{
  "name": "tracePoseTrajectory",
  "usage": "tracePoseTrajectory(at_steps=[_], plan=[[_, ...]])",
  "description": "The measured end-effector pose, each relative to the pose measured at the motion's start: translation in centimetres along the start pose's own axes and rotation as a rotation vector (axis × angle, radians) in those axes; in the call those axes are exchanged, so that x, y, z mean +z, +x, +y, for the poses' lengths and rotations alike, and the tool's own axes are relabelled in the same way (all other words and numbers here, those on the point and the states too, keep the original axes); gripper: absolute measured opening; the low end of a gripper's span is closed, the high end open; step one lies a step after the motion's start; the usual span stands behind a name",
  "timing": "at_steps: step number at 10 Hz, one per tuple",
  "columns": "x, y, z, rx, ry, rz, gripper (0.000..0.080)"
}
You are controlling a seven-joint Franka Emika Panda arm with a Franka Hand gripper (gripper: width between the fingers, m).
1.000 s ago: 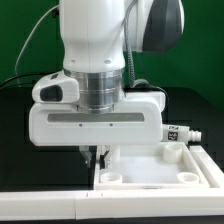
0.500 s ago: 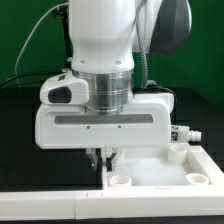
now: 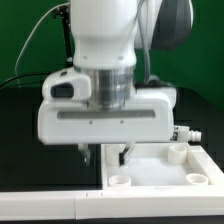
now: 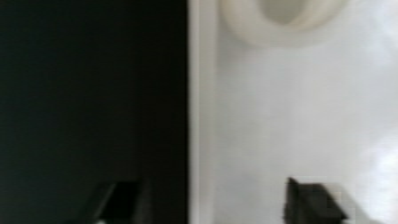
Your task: Assemble square table
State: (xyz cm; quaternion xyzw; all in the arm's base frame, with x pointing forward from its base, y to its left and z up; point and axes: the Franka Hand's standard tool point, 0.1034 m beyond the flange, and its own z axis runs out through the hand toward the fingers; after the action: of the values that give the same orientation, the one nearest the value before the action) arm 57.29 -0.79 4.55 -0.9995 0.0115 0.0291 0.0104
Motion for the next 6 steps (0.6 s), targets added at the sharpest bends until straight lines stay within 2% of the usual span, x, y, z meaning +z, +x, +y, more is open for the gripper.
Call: tracePoseTrajectory(at_steps=[1, 2, 5, 6], plan=[[-0.4, -0.9, -0.3, -0.003, 0.003, 0.0, 0.0554], [-0.2, -0.9, -0.2, -0.001, 0.002, -0.003, 0.0629], [-0.2, -1.1, -0.5, -0.011, 0.003, -0.022, 0.0645], [-0.8, -1.8, -1.6, -0.047, -0.002, -0.047, 0.0649]])
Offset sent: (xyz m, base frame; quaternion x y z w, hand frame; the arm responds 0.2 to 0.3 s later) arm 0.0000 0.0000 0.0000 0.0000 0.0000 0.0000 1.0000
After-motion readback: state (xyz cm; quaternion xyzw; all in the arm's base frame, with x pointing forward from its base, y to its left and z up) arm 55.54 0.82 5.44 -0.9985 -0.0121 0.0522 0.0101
